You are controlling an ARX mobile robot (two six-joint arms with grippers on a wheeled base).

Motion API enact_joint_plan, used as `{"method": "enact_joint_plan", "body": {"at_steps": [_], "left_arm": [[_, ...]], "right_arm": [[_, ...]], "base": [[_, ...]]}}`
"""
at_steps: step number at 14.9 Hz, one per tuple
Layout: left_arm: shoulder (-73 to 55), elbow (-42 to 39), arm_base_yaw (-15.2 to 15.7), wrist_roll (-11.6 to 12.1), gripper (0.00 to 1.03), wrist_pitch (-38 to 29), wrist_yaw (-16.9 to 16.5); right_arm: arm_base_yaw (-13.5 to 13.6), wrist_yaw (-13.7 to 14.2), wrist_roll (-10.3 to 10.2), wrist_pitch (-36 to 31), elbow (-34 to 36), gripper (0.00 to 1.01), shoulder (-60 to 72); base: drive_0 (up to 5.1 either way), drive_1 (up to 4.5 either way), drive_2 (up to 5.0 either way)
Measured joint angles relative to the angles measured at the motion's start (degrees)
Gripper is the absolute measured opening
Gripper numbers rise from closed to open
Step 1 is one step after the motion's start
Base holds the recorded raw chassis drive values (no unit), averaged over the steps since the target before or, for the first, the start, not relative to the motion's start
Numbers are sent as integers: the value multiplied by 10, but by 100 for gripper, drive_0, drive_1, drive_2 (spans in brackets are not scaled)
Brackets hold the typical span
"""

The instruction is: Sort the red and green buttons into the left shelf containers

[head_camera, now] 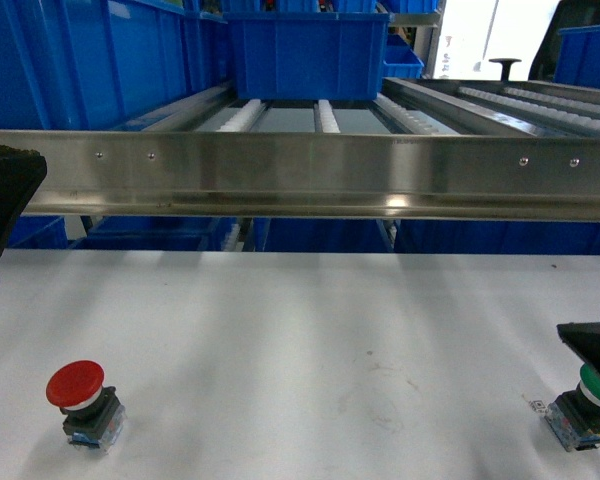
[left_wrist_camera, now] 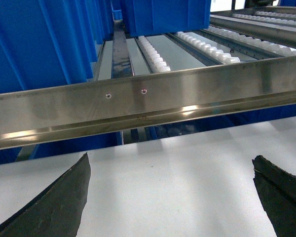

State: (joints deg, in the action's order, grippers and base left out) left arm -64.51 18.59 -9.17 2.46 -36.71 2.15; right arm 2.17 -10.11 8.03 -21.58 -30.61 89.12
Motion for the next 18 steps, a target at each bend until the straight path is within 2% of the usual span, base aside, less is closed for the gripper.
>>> {"method": "enact_joint_plan", "body": {"at_steps": [2, 5, 12, 18], "left_arm": [[0, 0, 0, 0, 98, 0, 0], [0, 0, 0, 2, 98, 0, 0], [0, 0, 0, 5, 98, 0, 0], [0, 0, 0, 6, 98, 0, 0]], "right_arm": [[0, -7, 2, 12, -16, 98, 24], [-19, -14, 9, 19, -43, 98, 87], [-21, -17, 21, 0, -43, 98, 139], [-22, -14, 35, -35, -15, 98, 177]], "base": [[0, 0, 0], [0, 0, 0], [0, 0, 0], [0, 0, 0]]}}
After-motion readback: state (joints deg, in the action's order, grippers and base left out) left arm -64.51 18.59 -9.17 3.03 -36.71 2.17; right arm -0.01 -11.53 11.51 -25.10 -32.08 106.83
